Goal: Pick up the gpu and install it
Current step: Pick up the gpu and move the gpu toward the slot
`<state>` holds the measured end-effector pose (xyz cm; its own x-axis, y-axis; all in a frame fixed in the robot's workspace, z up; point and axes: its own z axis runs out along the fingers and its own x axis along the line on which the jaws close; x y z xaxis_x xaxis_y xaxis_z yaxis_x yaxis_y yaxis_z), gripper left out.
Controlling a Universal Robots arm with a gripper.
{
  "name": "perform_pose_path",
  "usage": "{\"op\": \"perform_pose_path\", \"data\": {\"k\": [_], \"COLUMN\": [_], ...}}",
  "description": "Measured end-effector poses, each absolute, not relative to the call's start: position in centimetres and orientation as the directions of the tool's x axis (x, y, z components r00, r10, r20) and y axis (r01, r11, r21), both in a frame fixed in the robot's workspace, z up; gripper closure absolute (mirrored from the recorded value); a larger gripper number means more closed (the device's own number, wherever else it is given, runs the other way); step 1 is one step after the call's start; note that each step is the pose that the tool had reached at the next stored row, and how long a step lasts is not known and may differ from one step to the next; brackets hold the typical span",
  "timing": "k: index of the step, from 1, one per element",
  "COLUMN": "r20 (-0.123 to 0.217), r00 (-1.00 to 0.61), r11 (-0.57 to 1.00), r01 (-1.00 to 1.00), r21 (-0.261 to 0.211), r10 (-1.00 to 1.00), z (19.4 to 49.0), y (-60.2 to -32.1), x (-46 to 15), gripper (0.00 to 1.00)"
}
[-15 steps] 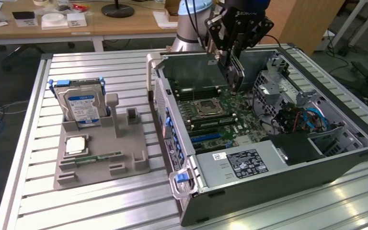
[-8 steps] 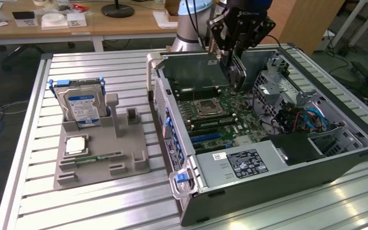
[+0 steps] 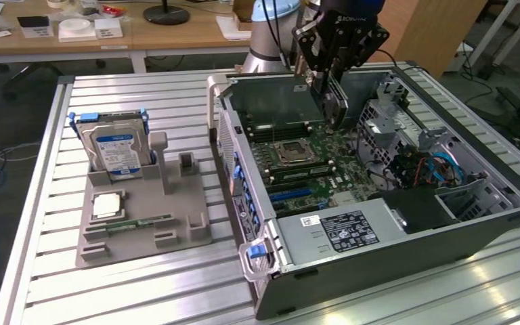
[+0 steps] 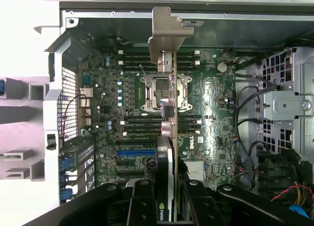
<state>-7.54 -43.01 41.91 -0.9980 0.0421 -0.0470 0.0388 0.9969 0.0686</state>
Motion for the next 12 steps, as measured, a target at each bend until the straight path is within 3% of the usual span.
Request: {"op": "perform_pose_path", "data": {"k": [12], "r20": [-0.047], "r00": [-0.998], "r11": [0.997], "r01": [0.039], "r21": [0.069], "r10": [0.042], "z": [41.9], "y": [-43.0], "x": [-6.1], "gripper": [0.73]}}
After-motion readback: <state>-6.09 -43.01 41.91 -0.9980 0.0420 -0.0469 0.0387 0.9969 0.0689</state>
